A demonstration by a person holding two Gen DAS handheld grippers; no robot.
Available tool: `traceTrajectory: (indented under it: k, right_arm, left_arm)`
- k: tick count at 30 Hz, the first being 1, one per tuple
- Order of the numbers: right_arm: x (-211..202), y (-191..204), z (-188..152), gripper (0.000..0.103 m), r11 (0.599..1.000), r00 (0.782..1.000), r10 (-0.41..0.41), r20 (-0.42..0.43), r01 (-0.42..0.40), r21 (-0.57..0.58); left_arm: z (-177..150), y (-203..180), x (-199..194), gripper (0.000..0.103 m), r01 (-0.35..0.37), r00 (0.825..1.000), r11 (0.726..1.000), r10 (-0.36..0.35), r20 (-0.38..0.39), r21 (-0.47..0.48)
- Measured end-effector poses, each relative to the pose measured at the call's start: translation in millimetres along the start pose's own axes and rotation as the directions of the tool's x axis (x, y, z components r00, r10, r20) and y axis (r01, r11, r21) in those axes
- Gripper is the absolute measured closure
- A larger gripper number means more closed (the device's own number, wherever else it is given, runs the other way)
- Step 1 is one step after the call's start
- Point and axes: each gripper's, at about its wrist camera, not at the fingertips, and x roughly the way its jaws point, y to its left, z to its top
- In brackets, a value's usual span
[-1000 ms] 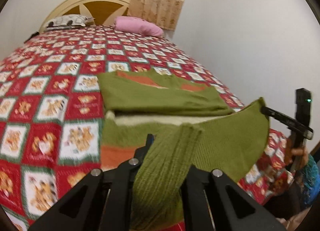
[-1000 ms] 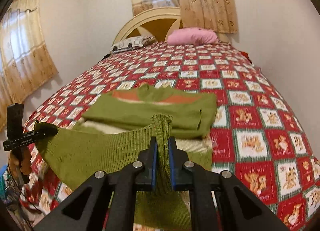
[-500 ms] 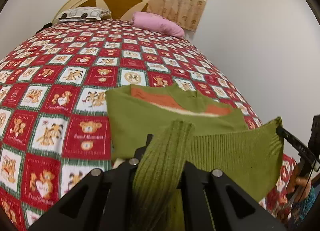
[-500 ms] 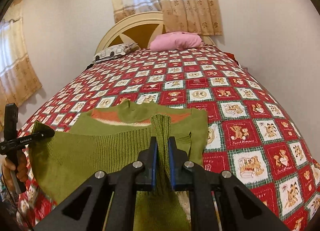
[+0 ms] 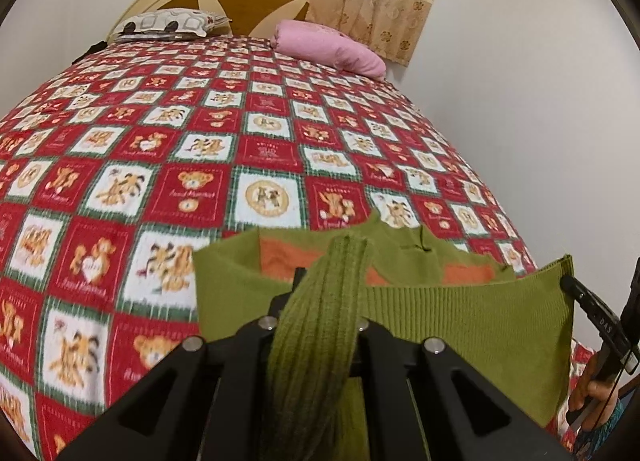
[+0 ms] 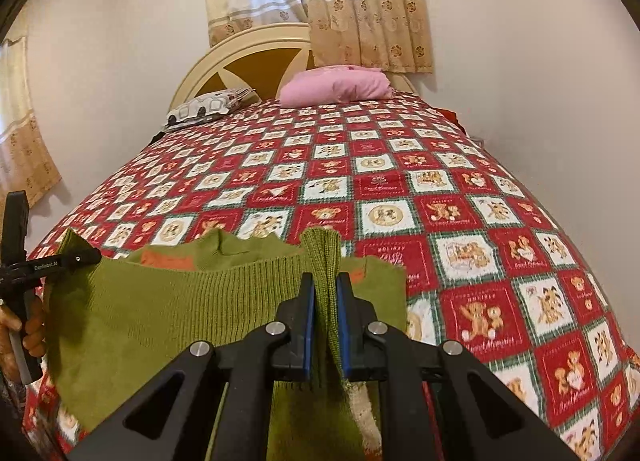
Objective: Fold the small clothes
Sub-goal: 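Grasp the folded hem edge with both grippers and lift the sweater, then flip the folded sweater over with both grippers and lay it flat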
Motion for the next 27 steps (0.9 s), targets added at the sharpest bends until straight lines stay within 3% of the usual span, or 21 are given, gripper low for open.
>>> traceTrajectory:
  k: [6,11,18,21,24,27]
  right_arm:
    - [41,-13,24,0.094,0.999,1.000,-0.029,0.000,0.029,0.027]
    - [80,-18,34,0.094,0.997,0.997,-0.074,-0.010,0.075,0.026]
    - [131,-15,21,0.094,0.987,0.987,-0.154,-0.051,0.152,-0.054]
    - [138,-15,16,0.094,0.984,0.983,-0.171,-0.062,0.167,-0.069]
    - [143,-16,14,0.094,0.983,0.981,-0.176,-0.081,0.170,-0.073]
    - [158,-20,14,0.093,0.984,0.973,-0.173,-0.155,0.165,-0.067]
  left_arm:
    - [33,2,28,0.097,0.002,1.000,0.999,-0.001,0.007,-0.035]
    - [53,1,61,0.097,-0.038,0.999,0.998,0.038,0.012,-0.048]
    - [42,12,111,0.097,-0.165,0.985,0.986,0.163,-0.050,-0.034]
    - [35,23,126,0.097,-0.155,0.983,0.985,0.147,-0.109,-0.074]
    - [36,33,128,0.090,-0.146,0.984,0.981,0.131,-0.121,-0.127]
    - [36,31,129,0.089,-0.165,0.980,0.979,0.150,-0.130,-0.119]
